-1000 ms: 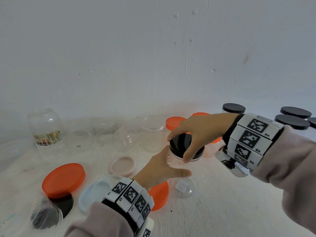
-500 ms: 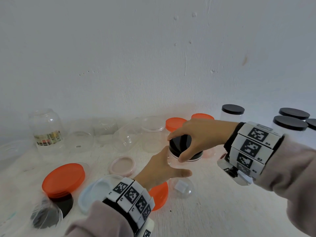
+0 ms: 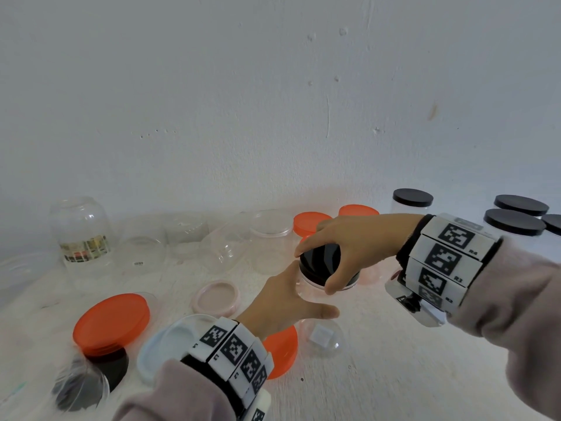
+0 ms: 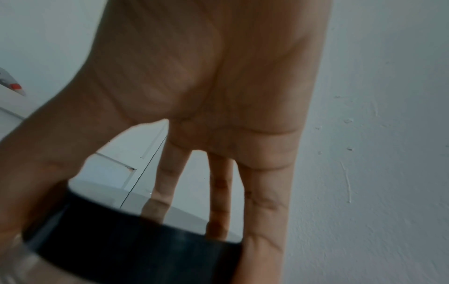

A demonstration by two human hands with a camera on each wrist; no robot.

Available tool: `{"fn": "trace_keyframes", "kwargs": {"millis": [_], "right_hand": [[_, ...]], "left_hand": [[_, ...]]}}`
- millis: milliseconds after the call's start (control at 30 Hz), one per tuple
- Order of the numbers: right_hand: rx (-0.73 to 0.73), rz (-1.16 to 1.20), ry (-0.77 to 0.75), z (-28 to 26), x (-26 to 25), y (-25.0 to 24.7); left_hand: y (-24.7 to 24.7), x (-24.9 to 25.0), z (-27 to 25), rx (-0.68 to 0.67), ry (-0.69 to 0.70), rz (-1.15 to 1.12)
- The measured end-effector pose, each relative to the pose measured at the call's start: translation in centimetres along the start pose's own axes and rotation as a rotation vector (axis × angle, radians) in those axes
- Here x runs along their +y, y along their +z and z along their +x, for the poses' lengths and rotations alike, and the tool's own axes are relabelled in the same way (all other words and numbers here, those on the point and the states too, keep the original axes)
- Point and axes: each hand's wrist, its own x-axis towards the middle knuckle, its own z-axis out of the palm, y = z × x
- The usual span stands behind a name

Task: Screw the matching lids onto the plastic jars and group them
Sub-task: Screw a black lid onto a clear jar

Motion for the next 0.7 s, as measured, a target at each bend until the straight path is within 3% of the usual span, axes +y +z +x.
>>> {"fn": "trace_keyframes", "kwargs": {"millis": [200, 700], "right_hand": [[-0.084, 0.014, -0.083, -0.7, -0.5, -0.7], [-0.113, 0.083, 0.001, -0.9, -0.3, -1.1]], "left_hand": [[-0.3, -0.2, 0.2, -0.055, -0.027, 0.001], [0.0, -0.5, 0.4, -0.06, -0.021, 0.011]]}}
